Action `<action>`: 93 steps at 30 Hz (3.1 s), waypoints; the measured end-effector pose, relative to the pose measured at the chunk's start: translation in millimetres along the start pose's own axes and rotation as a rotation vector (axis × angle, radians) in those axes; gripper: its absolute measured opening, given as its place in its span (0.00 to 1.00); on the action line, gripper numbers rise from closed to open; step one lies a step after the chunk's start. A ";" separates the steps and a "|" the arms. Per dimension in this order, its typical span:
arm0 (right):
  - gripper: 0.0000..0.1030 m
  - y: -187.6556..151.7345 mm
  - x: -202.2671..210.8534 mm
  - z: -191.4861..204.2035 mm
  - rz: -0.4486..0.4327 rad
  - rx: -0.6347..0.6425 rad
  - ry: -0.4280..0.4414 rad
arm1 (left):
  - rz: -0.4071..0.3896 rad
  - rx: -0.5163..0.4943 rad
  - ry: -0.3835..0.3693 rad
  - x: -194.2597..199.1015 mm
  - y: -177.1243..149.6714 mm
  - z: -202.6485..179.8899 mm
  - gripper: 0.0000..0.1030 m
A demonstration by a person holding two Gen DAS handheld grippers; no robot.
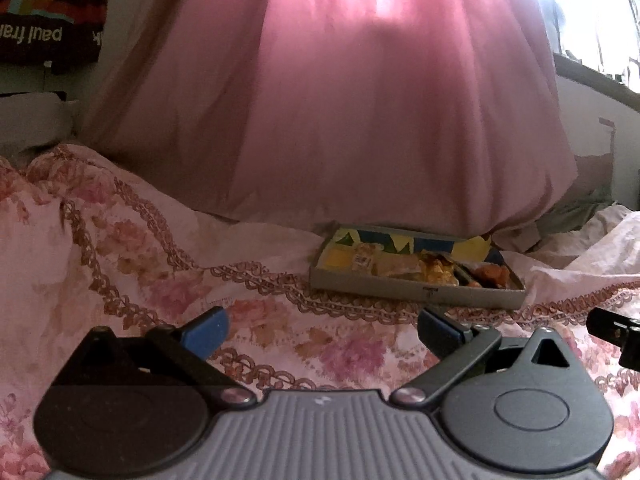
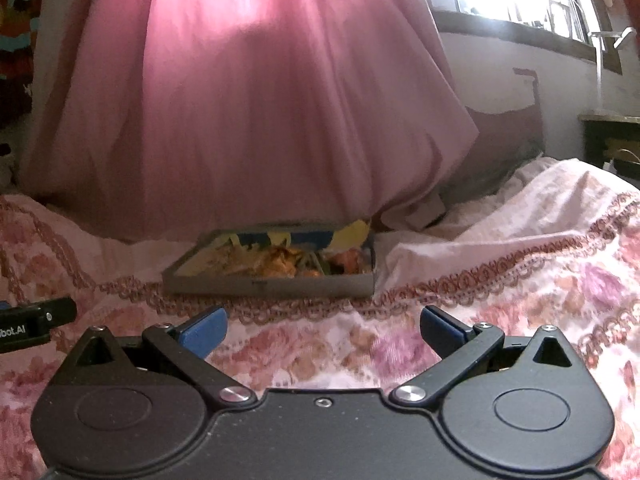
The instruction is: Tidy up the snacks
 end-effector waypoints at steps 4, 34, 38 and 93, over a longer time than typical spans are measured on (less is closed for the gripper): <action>0.99 -7.1 4.4 4.7 0.019 0.010 -0.033 | 0.013 0.023 -0.012 0.3 -12.4 6.0 1.00; 0.99 -33.8 -6.5 27.6 0.089 0.078 0.022 | 0.111 0.089 -0.003 -11.6 -50.7 21.4 1.00; 0.99 -34.4 -8.0 26.8 0.095 0.069 0.018 | 0.111 0.079 -0.003 -10.5 -51.2 20.3 1.00; 0.99 -42.1 -17.1 30.5 0.140 0.084 0.014 | 0.113 0.040 0.017 -11.8 -53.5 23.1 1.00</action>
Point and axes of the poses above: each gripper's, at about its wrist camera, not at the fingertips, and x roughly against the way its jaws point, z to its left, y to its top, the point moved 2 cm from there along -x, roughly the way its jaws point, and after that the axes turned 4 degrees about -x, right-handed, at the moved point
